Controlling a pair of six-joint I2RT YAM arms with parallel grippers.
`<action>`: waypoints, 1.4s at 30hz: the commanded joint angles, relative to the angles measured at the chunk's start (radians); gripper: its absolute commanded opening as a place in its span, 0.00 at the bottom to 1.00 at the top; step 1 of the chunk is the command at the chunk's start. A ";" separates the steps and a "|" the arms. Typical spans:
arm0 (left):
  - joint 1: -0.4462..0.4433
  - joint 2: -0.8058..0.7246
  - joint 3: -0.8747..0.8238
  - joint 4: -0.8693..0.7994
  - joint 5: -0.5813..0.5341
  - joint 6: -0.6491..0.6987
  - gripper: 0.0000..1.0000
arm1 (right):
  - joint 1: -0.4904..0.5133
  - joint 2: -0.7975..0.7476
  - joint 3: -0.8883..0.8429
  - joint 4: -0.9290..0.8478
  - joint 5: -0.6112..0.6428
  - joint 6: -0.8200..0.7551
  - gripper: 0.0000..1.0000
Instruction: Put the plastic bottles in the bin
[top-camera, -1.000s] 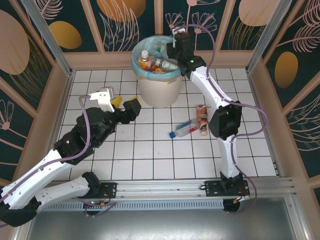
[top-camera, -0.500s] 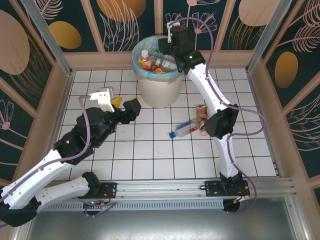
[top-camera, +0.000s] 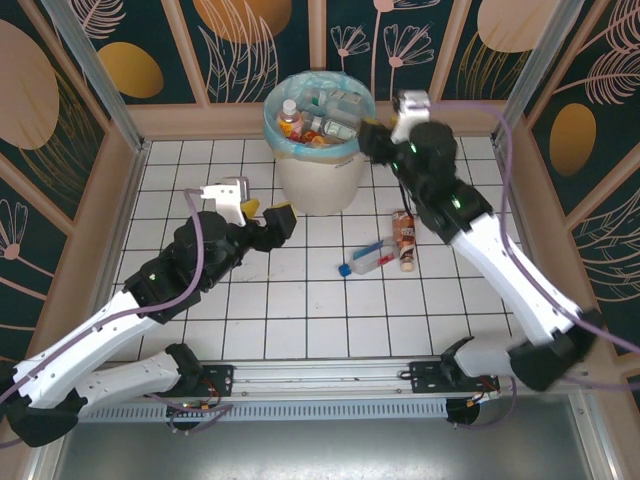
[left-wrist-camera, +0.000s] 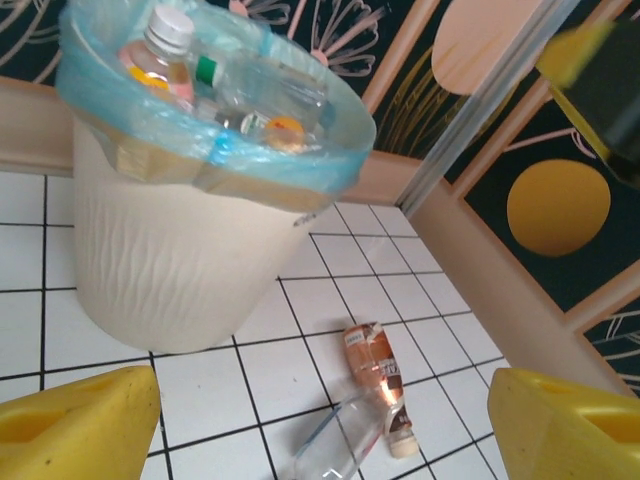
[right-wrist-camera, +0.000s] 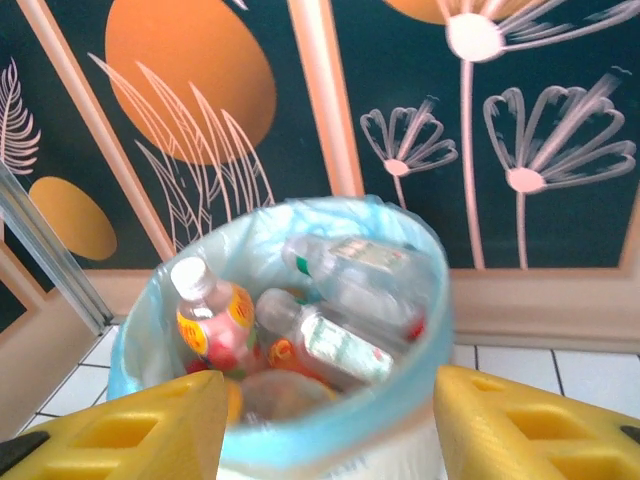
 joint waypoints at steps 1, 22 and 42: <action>-0.003 0.028 -0.008 0.030 0.065 0.038 0.85 | -0.001 -0.134 -0.197 0.084 0.031 0.058 0.56; -0.002 0.383 0.035 0.113 0.341 0.139 0.84 | 0.021 -0.246 -0.411 -0.427 -0.067 -0.380 0.52; -0.002 0.276 -0.375 0.202 0.176 -0.139 0.86 | 0.241 -0.047 -0.625 -0.084 -0.201 -0.901 0.51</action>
